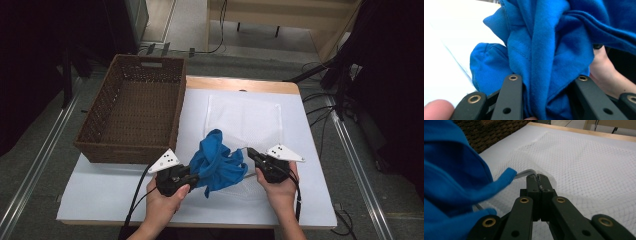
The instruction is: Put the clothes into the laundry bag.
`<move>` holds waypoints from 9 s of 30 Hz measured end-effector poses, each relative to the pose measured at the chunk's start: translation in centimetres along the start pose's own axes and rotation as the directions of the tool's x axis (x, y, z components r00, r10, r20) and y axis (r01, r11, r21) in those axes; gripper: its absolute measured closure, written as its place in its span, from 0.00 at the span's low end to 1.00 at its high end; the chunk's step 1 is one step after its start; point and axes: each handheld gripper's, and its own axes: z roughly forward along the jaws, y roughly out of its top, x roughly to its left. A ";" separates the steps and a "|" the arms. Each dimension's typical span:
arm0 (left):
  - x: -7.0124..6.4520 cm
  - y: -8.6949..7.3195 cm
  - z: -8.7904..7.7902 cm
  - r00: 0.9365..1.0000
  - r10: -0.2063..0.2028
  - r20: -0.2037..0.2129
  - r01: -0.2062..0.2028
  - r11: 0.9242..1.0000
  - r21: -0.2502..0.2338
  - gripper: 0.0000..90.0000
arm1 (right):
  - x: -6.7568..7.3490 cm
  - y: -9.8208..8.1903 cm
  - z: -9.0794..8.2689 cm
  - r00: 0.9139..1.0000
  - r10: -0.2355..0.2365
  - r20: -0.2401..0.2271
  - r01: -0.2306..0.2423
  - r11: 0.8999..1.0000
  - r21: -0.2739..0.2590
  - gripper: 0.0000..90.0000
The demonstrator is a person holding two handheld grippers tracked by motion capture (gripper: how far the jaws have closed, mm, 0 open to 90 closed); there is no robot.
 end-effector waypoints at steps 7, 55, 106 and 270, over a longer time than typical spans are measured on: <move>-0.9 -2.0 2.1 0.999 0.032 0.033 -0.033 0.998 0.049 0.81 | 0.1 0.2 -0.1 1.000 -0.003 -0.007 0.003 1.000 -0.008 1.00; 0.3 2.2 9.8 0.999 -0.047 -0.020 0.051 0.953 0.299 0.84 | 2.2 1.5 -1.3 0.994 -0.053 -0.093 0.044 0.995 -0.091 1.00; -1.6 0.8 9.0 0.976 0.145 -0.160 -0.104 0.965 0.242 0.84 | 2.3 1.7 -1.6 0.991 -0.045 -0.122 0.032 0.994 -0.106 1.00; 1.2 0.8 11.1 0.937 0.088 -0.337 -0.048 0.991 0.125 0.56 | 0.1 -1.3 0.7 0.997 0.048 -0.067 -0.045 0.998 0.033 1.00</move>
